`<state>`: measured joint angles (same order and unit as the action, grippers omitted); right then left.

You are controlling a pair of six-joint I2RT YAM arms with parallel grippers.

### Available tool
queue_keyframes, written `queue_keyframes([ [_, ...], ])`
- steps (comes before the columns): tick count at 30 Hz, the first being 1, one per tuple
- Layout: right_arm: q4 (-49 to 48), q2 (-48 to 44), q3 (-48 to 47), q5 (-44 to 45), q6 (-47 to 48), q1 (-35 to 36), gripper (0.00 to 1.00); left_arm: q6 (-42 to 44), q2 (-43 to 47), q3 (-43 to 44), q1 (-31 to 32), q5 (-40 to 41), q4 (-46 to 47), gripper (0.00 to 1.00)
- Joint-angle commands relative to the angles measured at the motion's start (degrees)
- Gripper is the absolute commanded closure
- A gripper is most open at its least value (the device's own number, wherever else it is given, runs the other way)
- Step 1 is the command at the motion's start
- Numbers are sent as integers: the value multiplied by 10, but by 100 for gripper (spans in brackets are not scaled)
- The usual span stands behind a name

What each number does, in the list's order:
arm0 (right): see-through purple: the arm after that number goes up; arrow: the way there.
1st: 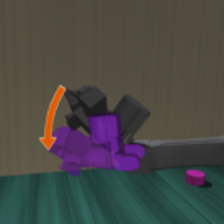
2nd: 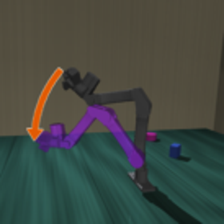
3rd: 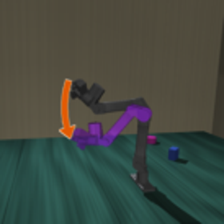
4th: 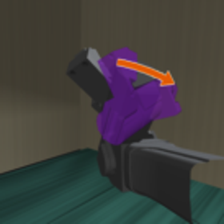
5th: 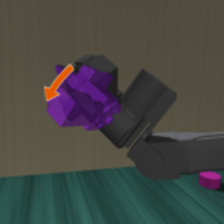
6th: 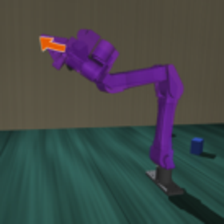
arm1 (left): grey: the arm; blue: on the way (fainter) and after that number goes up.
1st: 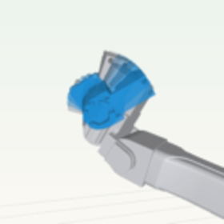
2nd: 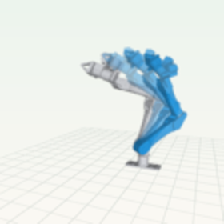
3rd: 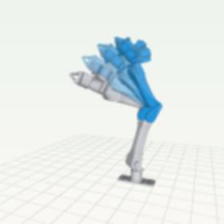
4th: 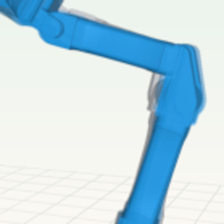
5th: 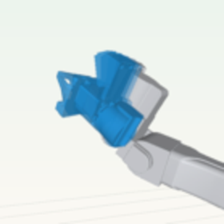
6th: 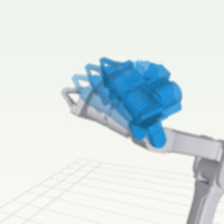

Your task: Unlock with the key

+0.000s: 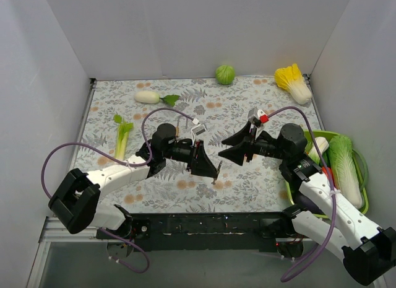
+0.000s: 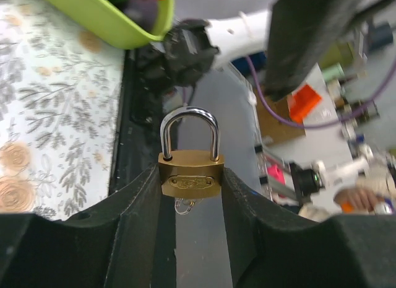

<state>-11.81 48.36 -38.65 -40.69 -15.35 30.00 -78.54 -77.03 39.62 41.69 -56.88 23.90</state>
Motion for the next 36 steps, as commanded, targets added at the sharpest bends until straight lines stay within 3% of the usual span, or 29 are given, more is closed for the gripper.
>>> queue_keyframes([
  [1, 13, 17, -48, -106, 37, -1, 39, 63, 8, 37, -7, -176, -74, 100],
  [12, 36, 28, -69, -199, 46, 1, 38, 65, 12, 29, -7, -238, -79, 100],
  [18, 8, 45, -60, -236, 12, 37, 38, 66, -2, 37, -7, -266, -78, 100],
  [36, 65, 65, -25, -209, 46, 99, 39, 66, 3, 42, -8, -253, -78, 100],
])
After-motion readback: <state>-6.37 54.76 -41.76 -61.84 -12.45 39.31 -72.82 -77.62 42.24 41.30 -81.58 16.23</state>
